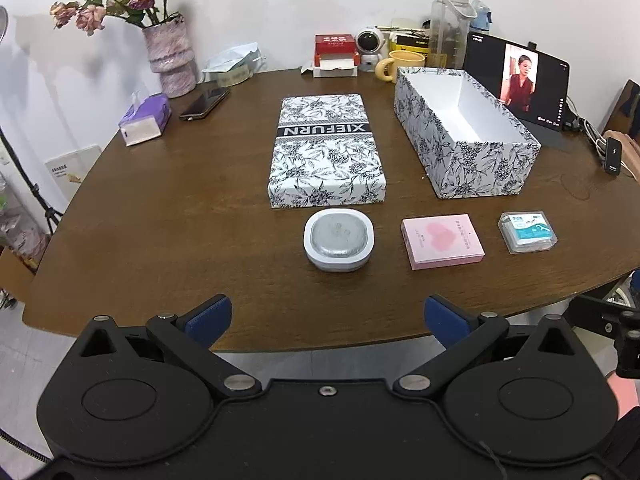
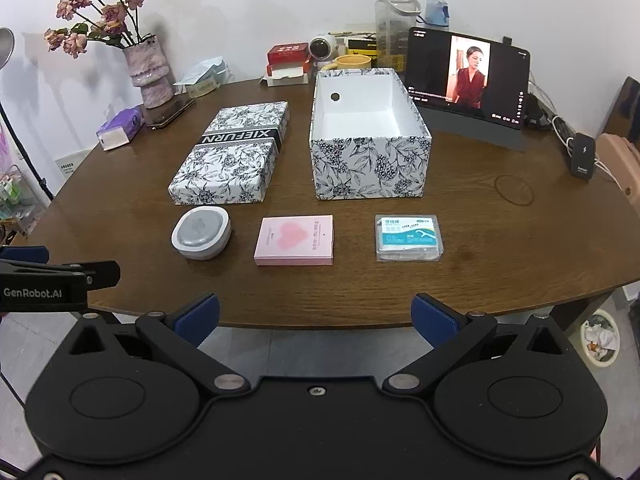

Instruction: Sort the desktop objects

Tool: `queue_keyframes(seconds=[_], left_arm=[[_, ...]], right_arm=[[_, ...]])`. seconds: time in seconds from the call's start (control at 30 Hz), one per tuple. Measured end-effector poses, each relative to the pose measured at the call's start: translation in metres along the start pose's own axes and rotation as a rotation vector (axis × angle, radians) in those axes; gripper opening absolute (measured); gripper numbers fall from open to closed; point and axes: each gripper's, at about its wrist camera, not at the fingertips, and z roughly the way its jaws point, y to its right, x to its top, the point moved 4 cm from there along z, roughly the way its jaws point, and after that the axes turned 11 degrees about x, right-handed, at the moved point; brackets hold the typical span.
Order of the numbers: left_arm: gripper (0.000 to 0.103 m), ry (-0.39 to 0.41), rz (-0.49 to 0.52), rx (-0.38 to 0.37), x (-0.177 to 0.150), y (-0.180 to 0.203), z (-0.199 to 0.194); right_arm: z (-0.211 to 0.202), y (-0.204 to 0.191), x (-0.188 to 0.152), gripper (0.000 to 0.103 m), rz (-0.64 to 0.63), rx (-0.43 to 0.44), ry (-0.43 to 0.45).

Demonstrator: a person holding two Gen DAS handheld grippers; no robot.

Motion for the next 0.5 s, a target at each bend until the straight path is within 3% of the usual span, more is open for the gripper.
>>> queue_keyframes(seconds=[0.2,0.5], left_arm=[[0.103,-0.003,-0.023,-0.034,-0.011,-0.004,-0.009],[0.103,-0.073,-0.022,0.001,-0.010,0.005,-0.001]], right_arm=[[0.000,0.000,-0.004,0.103,0.001,0.013,-0.018],[0.001,0.003,-0.007,0.103,0.005,0.029,-0.040]])
